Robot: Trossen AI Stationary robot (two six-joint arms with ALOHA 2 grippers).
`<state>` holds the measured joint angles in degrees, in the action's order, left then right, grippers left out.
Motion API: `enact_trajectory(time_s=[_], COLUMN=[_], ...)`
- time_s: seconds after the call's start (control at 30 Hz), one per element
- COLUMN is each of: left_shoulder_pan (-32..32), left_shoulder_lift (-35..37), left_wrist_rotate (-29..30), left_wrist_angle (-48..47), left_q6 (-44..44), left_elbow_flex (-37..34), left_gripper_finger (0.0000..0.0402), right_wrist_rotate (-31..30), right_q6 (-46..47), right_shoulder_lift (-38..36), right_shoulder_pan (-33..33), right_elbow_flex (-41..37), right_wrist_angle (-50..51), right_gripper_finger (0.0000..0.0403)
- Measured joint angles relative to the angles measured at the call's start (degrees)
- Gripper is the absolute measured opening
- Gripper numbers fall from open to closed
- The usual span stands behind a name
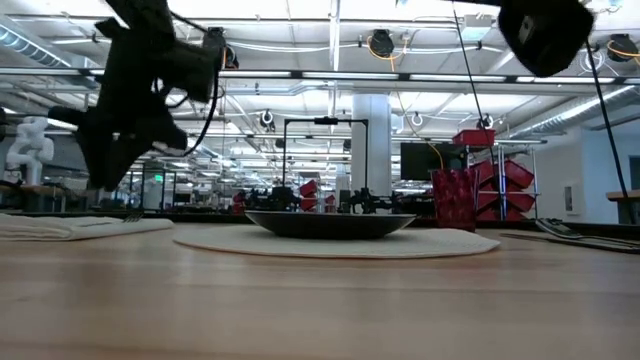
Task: Set table place
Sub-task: Adjust the red glass
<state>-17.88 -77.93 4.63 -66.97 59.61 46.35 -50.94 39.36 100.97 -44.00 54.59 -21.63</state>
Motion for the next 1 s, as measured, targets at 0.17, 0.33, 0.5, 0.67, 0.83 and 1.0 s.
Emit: enact_trajectory(time_s=[0.17, 0.33, 0.5, 0.67, 0.83, 1.0], left_shoulder_pan=[2.1, 4.2, 8.9, 14.5, 19.3, 22.1], left_shoulder_lift=[5.7, 11.9, 18.1, 22.5, 24.0, 24.0], left_wrist_rotate=[2.6, 3.8, 8.1, 13.9, 17.8, 20.7], left_wrist_angle=[0.0, 0.1, 0.7, 3.5, 14.2, 28.4], left_q6=[0.0, -0.4, -0.5, -0.1, -2.5, -12.6], left_elbow_flex=[2.0, 2.8, 3.0, 3.0, 3.0, 3.0], left_gripper_finger=[0.0075, 0.0075, 0.0075, 0.0075, 0.0075, 0.0075], right_wrist_rotate=[0.0, 0.3, 0.3, -0.1, 1.2, 6.2], right_q6=[-0.5, -3.4, -9.6, -15.7, -21.4, -29.7], right_shoulder_lift=[0.0, -0.3, -4.1, -10.8, -14.5, -17.1], right_shoulder_pan=[3.3, 5.2, 5.4, 5.5, 7.3, 12.8], right_elbow_flex=[0.0, 0.0, 0.0, 0.0, 0.0, 0.0], right_wrist_angle=[0.1, 0.2, 2.4, 10.8, 17.8, 23.7], right_gripper_finger=[0.0086, 0.0086, 0.0086, 0.0086, 0.0086, 0.0077])
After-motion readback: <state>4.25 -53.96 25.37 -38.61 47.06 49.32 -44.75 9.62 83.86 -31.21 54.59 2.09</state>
